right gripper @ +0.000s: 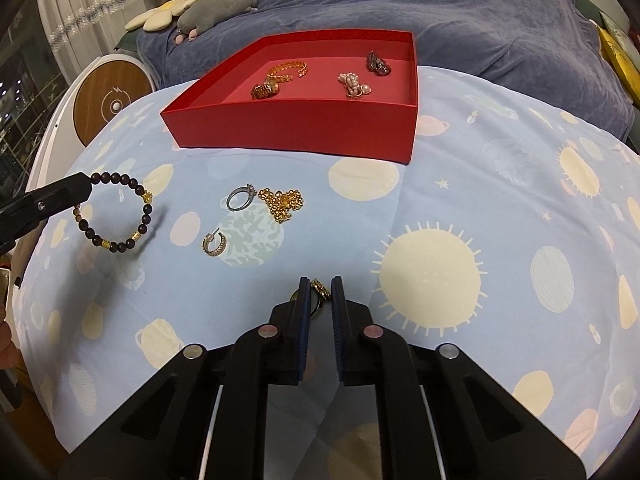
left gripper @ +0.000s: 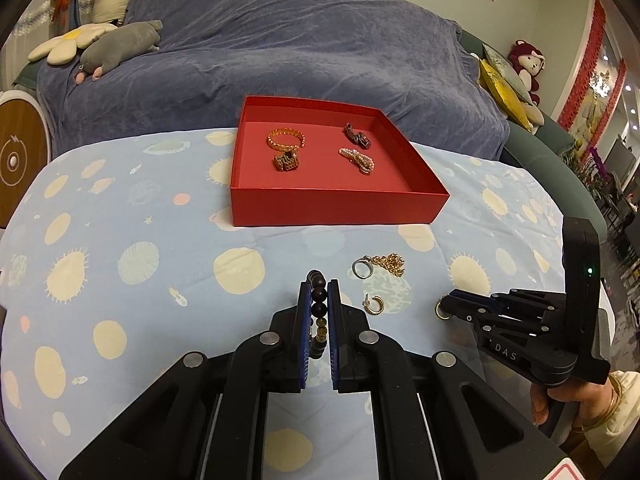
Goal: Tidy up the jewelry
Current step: 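Close the right tool on the gold ring while the left tool holds the bracelet, then lower the bracelet and ring into the red box and open both tools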
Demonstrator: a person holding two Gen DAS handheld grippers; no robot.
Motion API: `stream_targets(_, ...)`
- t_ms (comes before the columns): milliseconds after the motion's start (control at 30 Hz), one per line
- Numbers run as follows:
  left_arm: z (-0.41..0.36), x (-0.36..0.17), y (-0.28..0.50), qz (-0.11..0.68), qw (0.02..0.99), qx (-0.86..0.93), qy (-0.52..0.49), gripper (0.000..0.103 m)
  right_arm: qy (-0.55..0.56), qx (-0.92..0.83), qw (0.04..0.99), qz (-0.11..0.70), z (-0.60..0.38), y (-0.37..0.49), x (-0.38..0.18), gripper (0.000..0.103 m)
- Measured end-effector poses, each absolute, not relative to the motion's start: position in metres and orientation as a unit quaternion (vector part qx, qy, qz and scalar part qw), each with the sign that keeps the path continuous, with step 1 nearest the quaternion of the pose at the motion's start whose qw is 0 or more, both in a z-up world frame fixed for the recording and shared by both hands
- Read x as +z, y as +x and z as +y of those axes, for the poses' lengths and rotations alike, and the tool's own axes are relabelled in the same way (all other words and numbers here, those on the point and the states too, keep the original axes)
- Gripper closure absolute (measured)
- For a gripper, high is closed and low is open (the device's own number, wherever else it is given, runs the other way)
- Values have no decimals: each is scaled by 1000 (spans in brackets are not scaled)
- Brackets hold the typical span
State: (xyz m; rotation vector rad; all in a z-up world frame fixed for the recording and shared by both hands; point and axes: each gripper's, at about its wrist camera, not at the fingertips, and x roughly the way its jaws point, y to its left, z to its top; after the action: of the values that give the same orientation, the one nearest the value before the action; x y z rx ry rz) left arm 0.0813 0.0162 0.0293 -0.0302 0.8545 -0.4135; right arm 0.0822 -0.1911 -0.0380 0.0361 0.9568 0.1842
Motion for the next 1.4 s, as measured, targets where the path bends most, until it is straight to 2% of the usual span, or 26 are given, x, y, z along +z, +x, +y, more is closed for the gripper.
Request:
stream_targets(600, -4, 61, 96, 378, 900, -216, -24, 98, 37, 101, 900, 422, -195, 83, -3, 94)
stream_targets(967, -19, 83, 172, 356, 910, -211, -27, 98, 56, 101, 917, 381, -207, 158, 50, 94)
stream_targets(1400, -30, 26, 246, 405, 894, -187, -30, 97, 78, 88, 901, 418, -209, 235, -2, 94)
